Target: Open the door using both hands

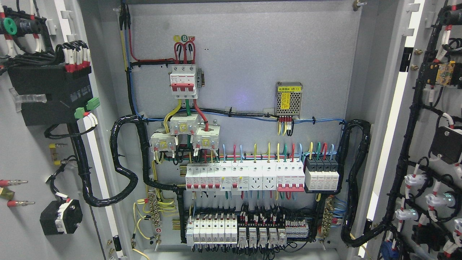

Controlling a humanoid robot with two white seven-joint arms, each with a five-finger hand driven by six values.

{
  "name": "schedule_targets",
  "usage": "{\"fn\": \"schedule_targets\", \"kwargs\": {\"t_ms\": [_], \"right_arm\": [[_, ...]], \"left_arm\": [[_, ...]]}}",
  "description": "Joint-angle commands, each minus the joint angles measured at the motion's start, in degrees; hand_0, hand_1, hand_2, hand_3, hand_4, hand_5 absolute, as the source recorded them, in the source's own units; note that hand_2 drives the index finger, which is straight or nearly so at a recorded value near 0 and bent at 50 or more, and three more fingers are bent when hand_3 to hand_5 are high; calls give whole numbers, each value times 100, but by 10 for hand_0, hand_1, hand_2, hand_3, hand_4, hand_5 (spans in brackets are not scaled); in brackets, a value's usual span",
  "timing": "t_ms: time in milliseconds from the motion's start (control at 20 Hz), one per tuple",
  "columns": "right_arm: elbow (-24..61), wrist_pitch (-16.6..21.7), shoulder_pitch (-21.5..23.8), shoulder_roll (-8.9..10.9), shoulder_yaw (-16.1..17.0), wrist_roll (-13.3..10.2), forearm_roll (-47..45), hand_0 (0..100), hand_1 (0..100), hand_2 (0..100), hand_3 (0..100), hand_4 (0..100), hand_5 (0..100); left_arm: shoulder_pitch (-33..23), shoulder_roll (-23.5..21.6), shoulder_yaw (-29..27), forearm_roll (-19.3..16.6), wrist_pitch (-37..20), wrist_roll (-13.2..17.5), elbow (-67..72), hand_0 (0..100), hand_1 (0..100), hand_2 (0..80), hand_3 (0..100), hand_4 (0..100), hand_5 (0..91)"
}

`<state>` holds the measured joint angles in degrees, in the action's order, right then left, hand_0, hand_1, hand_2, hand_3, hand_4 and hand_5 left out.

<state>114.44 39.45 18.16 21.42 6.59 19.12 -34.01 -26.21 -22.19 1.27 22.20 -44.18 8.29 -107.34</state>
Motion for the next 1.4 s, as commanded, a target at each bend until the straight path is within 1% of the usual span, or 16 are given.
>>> {"fn": "schedule_targets", "kwargs": {"t_ms": [0, 150, 250, 351, 501, 601, 751, 952, 1052, 1152, 1352], "right_arm": [[-177, 1, 3, 187, 202, 101, -325, 0, 0, 0, 0, 0, 0], [-203, 1, 3, 249, 281, 118, -440, 0, 0, 0, 0, 0, 0], [-238, 1, 12, 319, 368, 215, -545, 0, 0, 0, 0, 0, 0], [-326, 1, 12, 354, 474, 372, -694, 0, 0, 0, 0, 0, 0], [-423, 1, 12, 372, 571, 715, -923, 0, 0, 0, 0, 0, 0], [-449, -8, 12, 398, 597, 812, -1011, 0, 0, 0, 0, 0, 0], [-537, -8, 12, 407, 650, 839, -1020, 0, 0, 0, 0, 0, 0], [-625, -8, 21, 407, 720, 1146, -1029, 0, 0, 0, 0, 0, 0], [-651, -17, 12, 425, 773, 1243, -1168, 0, 0, 0, 0, 0, 0], [-686, -25, 12, 530, 799, 1357, -1336, 0, 0, 0, 0, 0, 0], [-757, -34, 21, 618, 870, 1586, -1564, 0, 0, 0, 0, 0, 0]], "left_arm": [[-217, -101, -329, 118, -2042, 6, 82, 0, 0, 0, 0, 44, 0], [-270, -93, -443, 153, -2078, 6, 82, 0, 0, 0, 0, 44, 0], [-288, -66, -557, 188, -2078, 6, 82, 0, 0, 0, 0, 44, 0], [-297, -49, -672, 223, -2078, 6, 82, 0, 0, 0, 0, 44, 0], [-323, -22, -856, 232, -2069, 6, 134, 0, 0, 0, 0, 43, 0], [-332, -22, -927, 284, -2069, 6, 178, 0, 0, 0, 0, 43, 0], [-332, -31, -1067, 337, -2069, 6, 248, 0, 0, 0, 0, 43, 0], [-332, -31, -1199, 443, -2069, 6, 345, 0, 0, 0, 0, 43, 0], [-323, -40, -1278, 478, -2060, 6, 380, 0, 0, 0, 0, 43, 0], [-323, -66, -1349, 565, -2060, 6, 398, 0, 0, 0, 0, 43, 0], [-306, -84, -1507, 627, -2034, 6, 451, 0, 0, 0, 0, 43, 0]]}}
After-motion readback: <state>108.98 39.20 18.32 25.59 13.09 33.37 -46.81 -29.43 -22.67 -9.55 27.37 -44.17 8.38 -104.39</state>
